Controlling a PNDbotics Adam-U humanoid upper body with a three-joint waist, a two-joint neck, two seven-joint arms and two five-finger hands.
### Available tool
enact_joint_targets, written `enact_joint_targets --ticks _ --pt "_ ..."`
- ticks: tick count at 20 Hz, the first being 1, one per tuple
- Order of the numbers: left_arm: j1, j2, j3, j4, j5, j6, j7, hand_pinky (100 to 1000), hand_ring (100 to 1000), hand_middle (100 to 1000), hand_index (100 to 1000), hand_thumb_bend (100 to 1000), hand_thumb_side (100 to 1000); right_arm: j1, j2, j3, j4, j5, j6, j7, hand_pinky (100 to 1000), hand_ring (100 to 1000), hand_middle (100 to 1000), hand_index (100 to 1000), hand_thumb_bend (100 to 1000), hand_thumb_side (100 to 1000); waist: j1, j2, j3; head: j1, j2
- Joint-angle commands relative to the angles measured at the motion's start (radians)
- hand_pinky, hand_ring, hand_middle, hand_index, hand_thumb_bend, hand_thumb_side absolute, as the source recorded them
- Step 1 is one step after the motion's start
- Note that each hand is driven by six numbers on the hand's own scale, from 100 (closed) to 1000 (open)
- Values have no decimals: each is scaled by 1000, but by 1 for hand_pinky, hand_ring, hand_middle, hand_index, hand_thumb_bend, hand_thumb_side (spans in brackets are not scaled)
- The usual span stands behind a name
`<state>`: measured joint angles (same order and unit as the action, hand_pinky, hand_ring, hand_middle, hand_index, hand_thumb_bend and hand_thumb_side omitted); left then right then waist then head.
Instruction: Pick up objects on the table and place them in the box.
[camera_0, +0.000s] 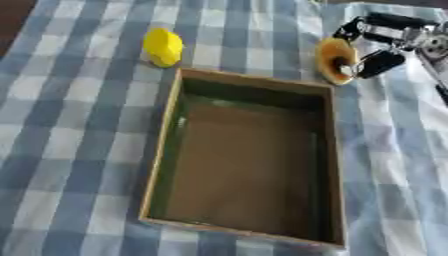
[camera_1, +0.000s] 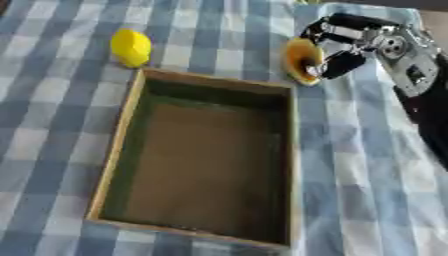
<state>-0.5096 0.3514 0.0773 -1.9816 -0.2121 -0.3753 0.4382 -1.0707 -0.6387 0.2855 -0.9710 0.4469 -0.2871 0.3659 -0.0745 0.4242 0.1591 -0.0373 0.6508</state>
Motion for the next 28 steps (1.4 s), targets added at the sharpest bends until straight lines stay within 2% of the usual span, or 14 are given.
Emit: enact_joint_targets --ticks 1,4,8,11,13,17,19,20,21,22,28 --pt "-4 23 -1 -18 4 2 -5 783 799 775 874 100 350 -9 -62 -2 -91 -88 47 -21 820 893 386 534 100 189 2 -35 -2 3 3" --pt "-4 25 0 -18 3 2 -6 783 800 776 874 100 348 9 -96 -9 -206 -168 86 -24 817 893 378 532 100 205 0 -38 -3 4 5" --pt "-2 27 4 -18 2 3 2 783 800 776 873 100 348 59 -163 -45 -456 -281 135 -54 800 850 379 535 100 229 0 -41 -6 4 5" --pt "3 30 10 -18 -1 5 12 782 798 774 871 100 348 101 -207 -63 -663 -354 153 -86 764 796 389 537 100 125 0 -45 -10 2 3" --pt "6 30 17 -18 -1 12 28 781 796 772 869 100 348 124 -227 -58 -791 -363 154 -103 753 780 399 543 100 100 2 -49 -11 0 1" --pt "9 31 29 -18 -7 22 61 780 793 768 868 102 342 159 -223 -7 -988 -349 154 -88 732 776 420 558 100 100 5 -55 -12 -15 -4" --pt "10 30 33 -18 -9 25 71 780 793 768 868 101 343 164 -199 27 -1019 -344 142 -58 728 785 429 565 100 127 6 -57 -12 -20 -4" --pt "11 30 34 -18 -9 27 74 779 792 768 868 100 345 164 -183 44 -1024 -343 133 -38 723 790 433 570 100 100 7 -58 -12 -21 -3" --pt "12 30 35 -18 -10 29 76 779 793 768 868 100 345 162 -168 60 -1027 -342 125 -18 723 791 436 570 100 154 8 -58 -12 -22 -1" --pt "12 29 34 -18 -10 31 76 779 793 768 868 100 346 160 -154 73 -1028 -341 117 -1 725 795 442 576 100 163 8 -58 -12 -23 0" --pt "14 29 32 -18 -11 33 73 779 793 768 868 100 347 162 -74 139 -1029 -295 92 89 724 799 453 585 100 170 9 -59 -12 -17 14"
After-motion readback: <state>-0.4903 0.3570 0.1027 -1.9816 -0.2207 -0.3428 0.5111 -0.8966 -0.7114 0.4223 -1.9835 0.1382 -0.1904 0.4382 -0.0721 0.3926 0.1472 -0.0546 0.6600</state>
